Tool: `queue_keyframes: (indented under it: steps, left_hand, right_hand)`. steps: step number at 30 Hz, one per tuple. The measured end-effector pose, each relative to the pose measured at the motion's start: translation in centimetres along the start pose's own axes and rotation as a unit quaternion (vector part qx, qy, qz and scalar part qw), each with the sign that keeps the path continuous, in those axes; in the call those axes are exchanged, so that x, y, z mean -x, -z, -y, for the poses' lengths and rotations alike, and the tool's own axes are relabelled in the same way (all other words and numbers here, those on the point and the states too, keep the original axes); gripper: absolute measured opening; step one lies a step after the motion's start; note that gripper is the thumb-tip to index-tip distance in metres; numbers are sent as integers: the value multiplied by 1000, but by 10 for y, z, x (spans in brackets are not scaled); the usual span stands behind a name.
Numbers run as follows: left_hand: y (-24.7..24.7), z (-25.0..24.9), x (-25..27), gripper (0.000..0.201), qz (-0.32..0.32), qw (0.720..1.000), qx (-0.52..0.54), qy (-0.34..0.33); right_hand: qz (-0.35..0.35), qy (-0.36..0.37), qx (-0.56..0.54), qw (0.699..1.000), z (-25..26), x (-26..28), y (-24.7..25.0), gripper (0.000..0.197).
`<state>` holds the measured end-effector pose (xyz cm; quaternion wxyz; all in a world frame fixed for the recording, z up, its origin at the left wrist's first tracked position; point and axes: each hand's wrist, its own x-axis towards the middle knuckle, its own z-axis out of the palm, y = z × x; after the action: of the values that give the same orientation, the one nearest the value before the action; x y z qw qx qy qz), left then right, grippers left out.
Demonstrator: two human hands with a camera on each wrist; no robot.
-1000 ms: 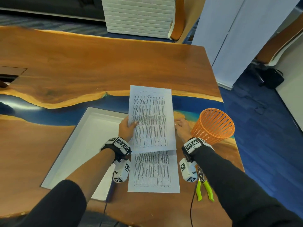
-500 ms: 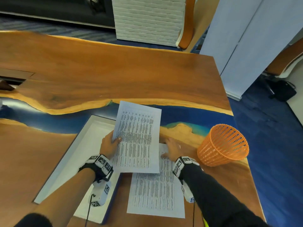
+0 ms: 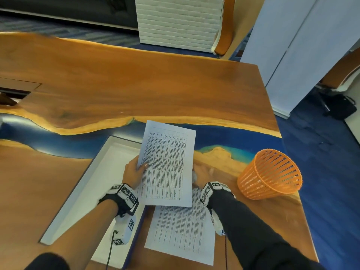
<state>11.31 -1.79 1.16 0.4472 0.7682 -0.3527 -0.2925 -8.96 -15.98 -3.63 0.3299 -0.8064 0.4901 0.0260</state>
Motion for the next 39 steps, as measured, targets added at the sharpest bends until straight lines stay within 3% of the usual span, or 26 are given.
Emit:
queue_keyframes:
  steps: [3,6,8,10,12,16,18,24,27,30,32,36,39]
  left_hand:
    - [-1,-2,-1,23,4,1000,-5,-1]
    - [0,-3,-3,25,6,1000,-6,0]
    - [0,-4,-5,26,0,1000,-9,3]
    - [1,-7,-8,27,-14,1000,-13,3]
    - [2,-8,-11,28,-39,999,-7,15]
    - [8,-11,-16,29,-83,995,-6,49]
    - [8,-14,-17,30,-93,994,-13,55]
    - [-6,-23,-12,31,-43,999,-10,20]
    - [-15,-39,1,27,4,999,50,-14]
    - [-21,-48,10,15,38,994,96,-19]
    - [-23,-39,8,21,55,989,138,-13]
    - [-22,-49,15,12,95,988,118,-28]
    - [-21,-55,18,21,101,984,148,-9]
  right_hand:
    - [-3,-17,7,1000,-1,-2,4,36]
    - [-60,-12,22,998,3,6,25,27]
    - [-60,-8,48,997,7,12,48,20]
    - [-23,2,125,992,8,15,70,15]
    - [37,-2,197,980,8,21,94,24]
    - [178,23,198,964,9,36,141,29]
    - [204,34,205,957,14,41,157,35]
    - [151,108,101,977,49,37,188,37]
    - [30,155,43,986,75,36,191,67]
    - [-37,167,-1,985,91,30,189,80]
    - [-46,161,14,986,94,25,187,73]
    - [-58,135,67,987,100,25,187,33]
    - [-85,107,33,990,99,24,187,30]
